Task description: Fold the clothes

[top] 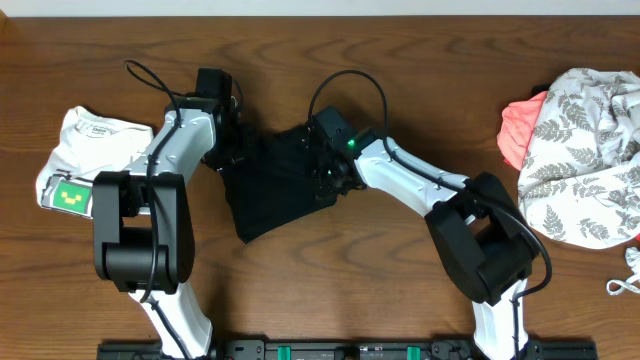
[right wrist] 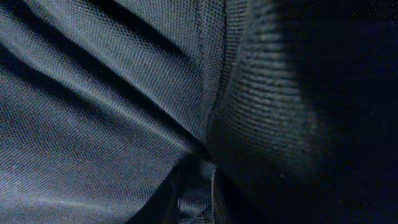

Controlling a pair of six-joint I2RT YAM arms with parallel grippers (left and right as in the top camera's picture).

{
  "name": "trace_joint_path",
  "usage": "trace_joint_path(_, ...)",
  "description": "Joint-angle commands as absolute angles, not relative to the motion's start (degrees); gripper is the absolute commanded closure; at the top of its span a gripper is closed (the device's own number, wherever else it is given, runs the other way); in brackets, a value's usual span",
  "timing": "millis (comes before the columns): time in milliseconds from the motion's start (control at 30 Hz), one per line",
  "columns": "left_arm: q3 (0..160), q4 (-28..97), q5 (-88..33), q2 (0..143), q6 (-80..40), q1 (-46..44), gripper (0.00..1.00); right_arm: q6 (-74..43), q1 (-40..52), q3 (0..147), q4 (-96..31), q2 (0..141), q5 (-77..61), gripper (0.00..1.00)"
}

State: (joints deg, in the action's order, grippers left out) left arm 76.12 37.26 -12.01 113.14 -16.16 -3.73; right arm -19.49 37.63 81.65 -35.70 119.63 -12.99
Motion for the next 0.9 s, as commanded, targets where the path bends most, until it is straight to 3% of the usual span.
trace_joint_path(0,75.2,38.4,-9.5,113.7,-15.0,-2.5,0.42,-16.7,35.2,82.5,-36.8,119.9,-7.3,0.80)
trace_joint_path(233,75.2,38.5,-9.5,103.1,-15.0,-2.5,0.42,-5.8,33.8,89.3,-38.1,112.2,-18.0,0.72)
trace_joint_path(400,75.2,40.1,-9.4,97.1,-15.0,-2.5,0.42,6.3,33.8,91.7,-37.0,108.3,-25.2,0.84)
trace_joint_path(500,75.2,44.0,-7.0,96.1,-15.1,-2.4,0.42,1.1,33.7,91.7,-33.3,109.0,-19.4,0.76)
trace_joint_path(600,75.2,47.2,-1.5,96.2,-15.7,-2.4,0.42,-7.4,33.6,91.6,-28.8,111.0,-16.5,0.96)
trace_joint_path(867,75.2,47.7,-0.4,96.2,-15.7,-2.4,0.42,-21.0,33.8,91.6,-13.5,121.6,-32.9,0.98)
